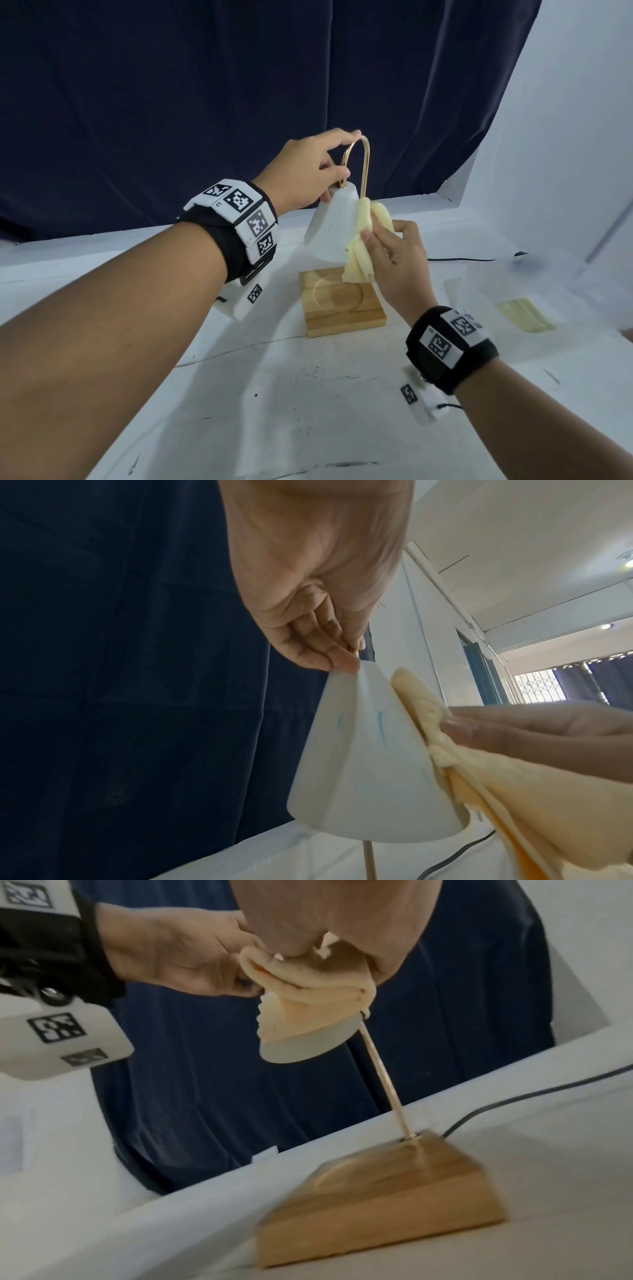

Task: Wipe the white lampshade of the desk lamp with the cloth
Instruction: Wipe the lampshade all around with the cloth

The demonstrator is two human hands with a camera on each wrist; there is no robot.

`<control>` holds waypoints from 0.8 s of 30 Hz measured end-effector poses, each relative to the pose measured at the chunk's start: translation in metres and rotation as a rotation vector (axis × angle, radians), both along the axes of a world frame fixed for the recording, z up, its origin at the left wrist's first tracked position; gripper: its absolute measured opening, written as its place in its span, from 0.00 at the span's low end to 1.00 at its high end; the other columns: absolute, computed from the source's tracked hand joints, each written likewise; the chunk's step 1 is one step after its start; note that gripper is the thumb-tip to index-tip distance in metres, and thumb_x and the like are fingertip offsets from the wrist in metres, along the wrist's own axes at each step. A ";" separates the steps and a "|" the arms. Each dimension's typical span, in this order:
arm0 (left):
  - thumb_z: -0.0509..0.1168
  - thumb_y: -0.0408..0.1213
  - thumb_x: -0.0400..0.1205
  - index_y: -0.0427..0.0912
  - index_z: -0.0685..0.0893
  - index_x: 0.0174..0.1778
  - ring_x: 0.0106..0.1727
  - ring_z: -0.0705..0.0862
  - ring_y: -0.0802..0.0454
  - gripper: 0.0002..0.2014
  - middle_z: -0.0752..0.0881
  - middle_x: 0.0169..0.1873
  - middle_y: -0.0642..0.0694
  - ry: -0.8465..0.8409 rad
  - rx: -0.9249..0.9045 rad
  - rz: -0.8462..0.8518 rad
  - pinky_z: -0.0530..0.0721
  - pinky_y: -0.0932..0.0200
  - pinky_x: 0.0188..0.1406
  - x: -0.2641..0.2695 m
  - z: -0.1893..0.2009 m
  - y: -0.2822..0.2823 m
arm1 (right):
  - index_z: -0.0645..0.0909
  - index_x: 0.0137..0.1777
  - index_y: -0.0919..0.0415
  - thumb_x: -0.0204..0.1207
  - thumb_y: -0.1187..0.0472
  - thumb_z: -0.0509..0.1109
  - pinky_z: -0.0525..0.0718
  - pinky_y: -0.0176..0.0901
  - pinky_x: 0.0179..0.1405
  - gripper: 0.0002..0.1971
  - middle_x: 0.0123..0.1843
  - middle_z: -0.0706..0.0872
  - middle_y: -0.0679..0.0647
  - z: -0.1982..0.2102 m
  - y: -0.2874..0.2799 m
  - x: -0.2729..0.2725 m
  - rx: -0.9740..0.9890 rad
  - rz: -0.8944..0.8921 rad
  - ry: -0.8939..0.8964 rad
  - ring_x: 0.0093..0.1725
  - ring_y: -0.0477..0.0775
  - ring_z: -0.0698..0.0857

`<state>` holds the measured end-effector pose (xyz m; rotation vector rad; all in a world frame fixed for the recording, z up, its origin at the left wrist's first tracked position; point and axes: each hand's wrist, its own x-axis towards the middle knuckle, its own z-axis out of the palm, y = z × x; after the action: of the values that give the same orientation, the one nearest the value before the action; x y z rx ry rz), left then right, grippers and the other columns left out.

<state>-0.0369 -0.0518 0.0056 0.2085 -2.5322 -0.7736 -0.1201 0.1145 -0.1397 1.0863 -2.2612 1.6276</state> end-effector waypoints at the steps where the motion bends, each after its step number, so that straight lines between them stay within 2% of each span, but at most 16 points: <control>1: 0.69 0.36 0.88 0.60 0.77 0.84 0.35 0.93 0.57 0.27 0.92 0.33 0.55 -0.002 -0.001 0.004 0.81 0.82 0.45 0.000 0.000 0.000 | 0.84 0.76 0.50 0.90 0.47 0.62 0.87 0.47 0.62 0.19 0.66 0.75 0.48 0.003 -0.001 -0.003 0.000 -0.008 -0.052 0.61 0.51 0.83; 2: 0.69 0.37 0.89 0.60 0.77 0.84 0.35 0.93 0.58 0.27 0.92 0.32 0.55 -0.005 -0.003 0.007 0.81 0.82 0.45 0.000 0.001 0.001 | 0.85 0.75 0.51 0.90 0.46 0.62 0.88 0.50 0.61 0.19 0.66 0.75 0.48 0.009 -0.002 -0.005 -0.005 -0.004 -0.104 0.62 0.52 0.83; 4: 0.69 0.37 0.89 0.60 0.76 0.84 0.35 0.93 0.58 0.27 0.92 0.33 0.55 -0.010 -0.011 0.009 0.85 0.77 0.50 0.000 0.002 0.002 | 0.85 0.73 0.51 0.90 0.46 0.62 0.88 0.45 0.58 0.19 0.65 0.75 0.47 0.022 -0.010 -0.006 -0.045 0.025 -0.129 0.62 0.50 0.83; 7: 0.69 0.37 0.89 0.60 0.77 0.83 0.35 0.93 0.58 0.27 0.94 0.35 0.51 -0.014 -0.017 0.000 0.91 0.58 0.56 0.000 0.002 0.001 | 0.87 0.71 0.50 0.90 0.49 0.62 0.82 0.33 0.57 0.17 0.65 0.75 0.49 0.032 -0.021 0.003 -0.105 0.006 0.023 0.59 0.46 0.81; 8: 0.69 0.37 0.89 0.60 0.77 0.83 0.35 0.93 0.58 0.26 0.94 0.35 0.51 -0.016 -0.016 0.001 0.92 0.56 0.56 0.001 0.002 0.000 | 0.86 0.73 0.49 0.90 0.50 0.63 0.80 0.31 0.57 0.17 0.66 0.74 0.49 0.029 -0.023 0.007 -0.113 0.000 0.049 0.58 0.45 0.80; 10: 0.70 0.37 0.89 0.61 0.77 0.83 0.34 0.93 0.59 0.26 0.94 0.34 0.54 -0.025 -0.008 0.007 0.91 0.60 0.55 0.001 0.003 0.001 | 0.81 0.78 0.46 0.90 0.51 0.64 0.74 0.23 0.57 0.18 0.67 0.71 0.47 0.015 -0.019 0.014 -0.074 -0.007 0.107 0.56 0.41 0.76; 12: 0.69 0.37 0.88 0.60 0.77 0.82 0.33 0.92 0.59 0.26 0.92 0.31 0.58 -0.028 -0.006 0.016 0.89 0.65 0.52 0.001 0.003 0.001 | 0.79 0.80 0.44 0.90 0.52 0.65 0.75 0.20 0.57 0.20 0.67 0.71 0.46 -0.001 -0.011 0.011 -0.039 -0.012 0.167 0.55 0.40 0.75; 13: 0.69 0.37 0.88 0.60 0.77 0.82 0.33 0.92 0.59 0.26 0.92 0.30 0.58 -0.027 -0.008 0.019 0.88 0.66 0.50 0.001 0.003 0.002 | 0.80 0.79 0.46 0.90 0.51 0.64 0.78 0.24 0.58 0.19 0.67 0.73 0.48 -0.004 -0.007 0.006 -0.047 -0.028 0.149 0.54 0.42 0.77; 15: 0.69 0.37 0.88 0.61 0.77 0.83 0.32 0.92 0.59 0.26 0.92 0.32 0.56 -0.021 -0.015 0.024 0.89 0.65 0.49 0.000 0.002 0.002 | 0.85 0.75 0.50 0.90 0.50 0.64 0.86 0.43 0.60 0.18 0.67 0.75 0.50 0.001 -0.007 -0.004 -0.074 -0.074 0.042 0.53 0.47 0.82; 16: 0.69 0.38 0.88 0.60 0.77 0.83 0.32 0.92 0.58 0.26 0.93 0.33 0.54 -0.023 -0.020 0.025 0.89 0.65 0.49 0.000 0.002 0.002 | 0.86 0.74 0.51 0.90 0.50 0.63 0.87 0.46 0.59 0.18 0.67 0.75 0.51 0.006 -0.010 -0.007 -0.083 -0.083 0.009 0.53 0.48 0.83; 19: 0.69 0.38 0.89 0.61 0.77 0.83 0.32 0.91 0.58 0.26 0.93 0.35 0.51 -0.023 -0.034 0.029 0.92 0.59 0.49 0.000 0.002 0.001 | 0.85 0.74 0.50 0.90 0.51 0.64 0.84 0.42 0.57 0.17 0.66 0.76 0.52 0.022 -0.026 -0.001 -0.139 -0.041 0.078 0.56 0.50 0.83; 24: 0.69 0.38 0.89 0.61 0.77 0.82 0.30 0.90 0.58 0.26 0.94 0.37 0.50 -0.024 -0.012 0.018 0.91 0.58 0.49 -0.001 0.001 -0.001 | 0.80 0.79 0.49 0.89 0.55 0.67 0.85 0.49 0.60 0.20 0.68 0.75 0.56 0.001 -0.018 0.014 -0.082 -0.027 0.283 0.61 0.54 0.81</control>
<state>-0.0378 -0.0524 0.0070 0.2384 -2.5535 -0.7529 -0.1063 0.0965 -0.1382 1.1769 -2.0031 1.4389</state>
